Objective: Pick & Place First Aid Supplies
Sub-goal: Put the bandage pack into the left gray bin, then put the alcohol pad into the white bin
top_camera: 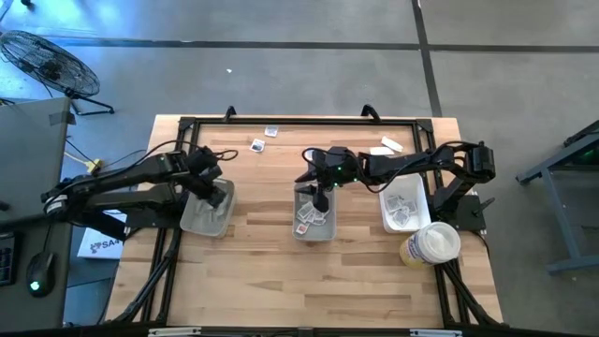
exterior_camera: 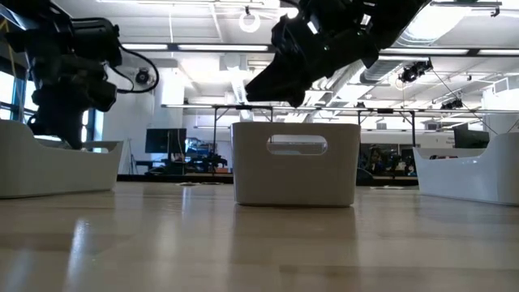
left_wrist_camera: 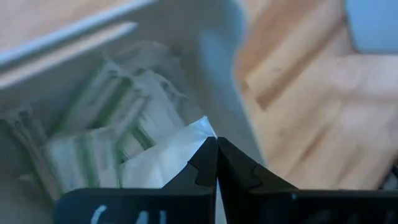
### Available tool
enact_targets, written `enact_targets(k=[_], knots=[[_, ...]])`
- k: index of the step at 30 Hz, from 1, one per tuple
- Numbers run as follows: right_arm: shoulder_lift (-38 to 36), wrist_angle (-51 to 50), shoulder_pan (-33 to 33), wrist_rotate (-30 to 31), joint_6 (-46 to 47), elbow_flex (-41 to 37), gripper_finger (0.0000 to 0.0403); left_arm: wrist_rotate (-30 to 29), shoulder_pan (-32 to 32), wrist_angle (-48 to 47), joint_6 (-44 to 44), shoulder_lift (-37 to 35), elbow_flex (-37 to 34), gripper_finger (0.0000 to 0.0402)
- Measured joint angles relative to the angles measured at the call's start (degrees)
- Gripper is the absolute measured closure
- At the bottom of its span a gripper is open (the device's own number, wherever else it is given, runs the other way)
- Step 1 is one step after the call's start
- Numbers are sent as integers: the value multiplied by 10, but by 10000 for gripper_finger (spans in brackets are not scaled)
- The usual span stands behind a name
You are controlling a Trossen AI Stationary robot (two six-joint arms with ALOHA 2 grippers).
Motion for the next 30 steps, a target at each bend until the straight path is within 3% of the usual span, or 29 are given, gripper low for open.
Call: enact_targets(k=[13, 22, 26, 30], knots=[[0, 5, 0, 0, 0, 0, 261, -57, -1, -10, -10, 6, 20, 354], [0, 5, 0, 0, -3, 0, 261, -209, -1, -64, -7, 6, 84, 303], [0, 5, 0, 0, -3, 0, 261, -216, -2, -47, 23, 6, 92, 295], [0, 5, 0, 0, -4, 0, 261, -174, -2, -3, 48, 6, 109, 294]])
